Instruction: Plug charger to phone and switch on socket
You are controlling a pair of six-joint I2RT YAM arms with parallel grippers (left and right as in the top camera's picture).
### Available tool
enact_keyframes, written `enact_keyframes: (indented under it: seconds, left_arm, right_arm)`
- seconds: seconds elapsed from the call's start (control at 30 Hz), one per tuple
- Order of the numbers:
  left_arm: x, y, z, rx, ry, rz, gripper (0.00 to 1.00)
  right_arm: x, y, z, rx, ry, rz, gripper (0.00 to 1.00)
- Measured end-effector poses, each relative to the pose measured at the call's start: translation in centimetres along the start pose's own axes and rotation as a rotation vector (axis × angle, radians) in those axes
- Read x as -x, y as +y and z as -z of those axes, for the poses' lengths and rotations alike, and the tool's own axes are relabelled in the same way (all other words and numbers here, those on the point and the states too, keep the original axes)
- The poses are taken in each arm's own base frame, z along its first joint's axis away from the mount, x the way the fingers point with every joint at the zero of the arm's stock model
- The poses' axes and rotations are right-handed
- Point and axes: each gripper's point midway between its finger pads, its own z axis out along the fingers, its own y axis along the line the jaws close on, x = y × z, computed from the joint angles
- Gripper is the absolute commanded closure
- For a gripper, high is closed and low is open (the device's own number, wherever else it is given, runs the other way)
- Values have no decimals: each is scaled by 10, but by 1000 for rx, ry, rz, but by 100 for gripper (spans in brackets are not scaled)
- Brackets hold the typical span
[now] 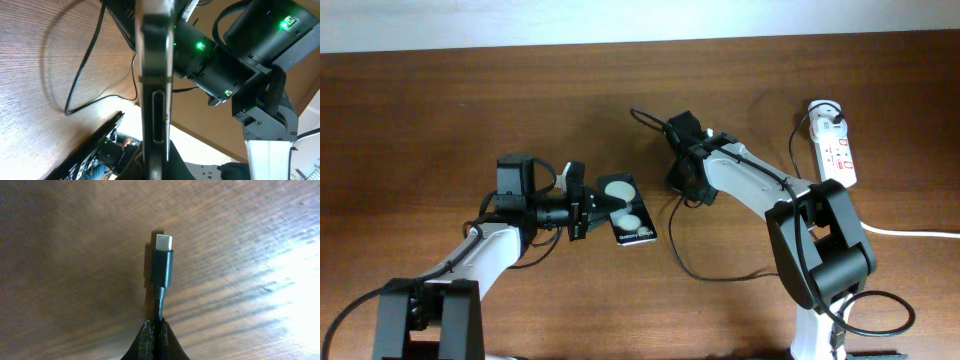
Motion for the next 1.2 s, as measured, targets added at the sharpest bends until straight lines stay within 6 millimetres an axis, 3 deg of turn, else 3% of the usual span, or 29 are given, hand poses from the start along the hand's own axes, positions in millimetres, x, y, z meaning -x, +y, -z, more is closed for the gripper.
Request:
enact_keyframes:
  seconds: [0.13, 0.2, 0.27, 0.3, 0.33, 0.43, 0.57, 0.63, 0.7, 0.77, 0.93, 1.0, 1.2]
  left_arm:
    - [0, 0, 0, 0, 1, -27, 100]
    - [-1, 0, 0, -2, 4, -33, 100]
    - [-1, 0, 0, -2, 4, -35, 100]
    - [-1, 0, 0, -2, 4, -36, 100]
    - [-1, 0, 0, -2, 4, -36, 100]
    - [1, -4, 0, -11, -2, -75, 100]
    - [10, -29, 1, -67, -30, -216, 100]
    - [13, -46, 3, -107, -43, -283, 100]
    - [14, -61, 4, -138, -50, -325, 100]
    - [14, -63, 5, -142, -48, -299, 100]
    - [7, -62, -2, -140, -17, -281, 100]
    - [5, -62, -4, -139, -8, -286, 100]
    - [5, -62, -4, -139, -9, -303, 100]
  right_arm:
    - [-10, -22, 6, -74, 60, 66, 96]
    - [-7, -24, 24, -43, 71, 112, 96]
    - [-7, -12, 68, 88, 74, 196, 96]
    - [-11, -9, 100, 166, 71, 253, 96]
    - [-14, -8, 114, 197, 64, 276, 96]
    - [-39, -24, 203, 343, 10, 398, 96]
    - [-72, -43, 273, 499, -65, 526, 96]
    - [-90, -51, 297, 576, -89, 591, 96]
    - [-103, -60, 303, 605, -89, 623, 96]
    - [-116, -62, 300, 633, -89, 665, 96]
    - [-161, -39, 258, 671, 20, 813, 96]
    - [-178, -26, 254, 691, 47, 881, 96]
    - [-196, -7, 222, 578, 93, 881, 96]
